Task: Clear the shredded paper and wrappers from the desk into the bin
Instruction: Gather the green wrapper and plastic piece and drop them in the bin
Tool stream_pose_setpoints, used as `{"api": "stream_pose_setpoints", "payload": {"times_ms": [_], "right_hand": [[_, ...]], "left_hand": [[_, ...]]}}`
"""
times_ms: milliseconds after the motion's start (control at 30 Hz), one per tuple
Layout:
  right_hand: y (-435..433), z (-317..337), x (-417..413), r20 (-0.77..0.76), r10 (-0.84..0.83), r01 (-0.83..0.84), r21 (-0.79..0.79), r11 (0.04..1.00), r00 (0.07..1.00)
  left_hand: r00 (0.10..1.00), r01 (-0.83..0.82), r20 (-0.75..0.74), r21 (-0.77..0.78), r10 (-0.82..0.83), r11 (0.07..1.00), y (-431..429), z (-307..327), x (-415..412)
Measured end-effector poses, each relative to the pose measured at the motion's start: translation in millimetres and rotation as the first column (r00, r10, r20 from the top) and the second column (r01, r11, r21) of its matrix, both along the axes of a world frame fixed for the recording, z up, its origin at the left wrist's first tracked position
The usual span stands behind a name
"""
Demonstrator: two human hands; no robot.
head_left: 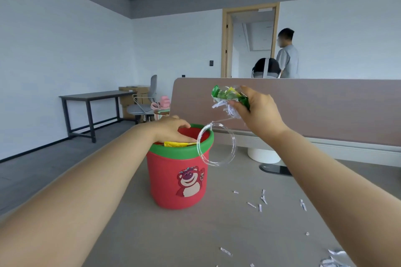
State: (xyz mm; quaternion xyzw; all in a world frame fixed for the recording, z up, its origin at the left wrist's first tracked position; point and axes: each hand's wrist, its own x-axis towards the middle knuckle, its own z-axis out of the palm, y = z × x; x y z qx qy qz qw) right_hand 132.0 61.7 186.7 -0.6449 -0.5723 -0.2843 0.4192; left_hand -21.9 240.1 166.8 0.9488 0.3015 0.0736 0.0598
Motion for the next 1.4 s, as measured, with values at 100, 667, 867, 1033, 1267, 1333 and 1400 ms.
{"api": "stream_pose_setpoints", "payload": {"times_ms": [100,667,867,1033,1267,1333,1400], "right_hand": [[3.6,-2.3,-0.3,0.001,0.007,-0.007,0.0,1.0,1.0],[64.2,32.2,-44.0,0.033,0.125,-0.128,0.107,0.986,0.992],[93.5,-19.2,-52.0,0.068,0.102,-0.079,-0.285,0.955,0.992],[101.0,-27.6,-49.6,-0.09,0.111,-0.143,-0.593,0.792,0.99],[98.7,-18.4,-53.8,-0.176,0.135,-0.221,-0.748,0.626,0.975],[98.9,-18.0,-54.5,-0.144,0.192,-0.229,-0.799,0.556,0.971],[97.6,-15.7,-57.3,-0.137,0.18,-0.211,-0.841,0.498,0.974]], "left_hand": [[0.983,0.02,0.179,0.043,-0.027,0.999,1.2,-1.7,-6.1],[0.842,-0.063,0.539,0.106,-0.004,0.992,-7.4,-41.2,-69.4],[0.774,-0.049,0.617,-0.167,0.143,0.985,-8.6,-56.2,-67.3],[0.802,-0.086,0.578,-0.134,0.148,0.987,-8.4,-59.7,-61.5],[0.76,-0.072,0.634,-0.139,0.145,0.988,-8.6,-63.7,-65.7],[0.764,-0.073,0.629,-0.135,0.143,0.988,-8.5,-64.4,-65.5],[0.77,-0.077,0.622,-0.137,0.146,0.988,-8.4,-65.2,-64.9]]}}
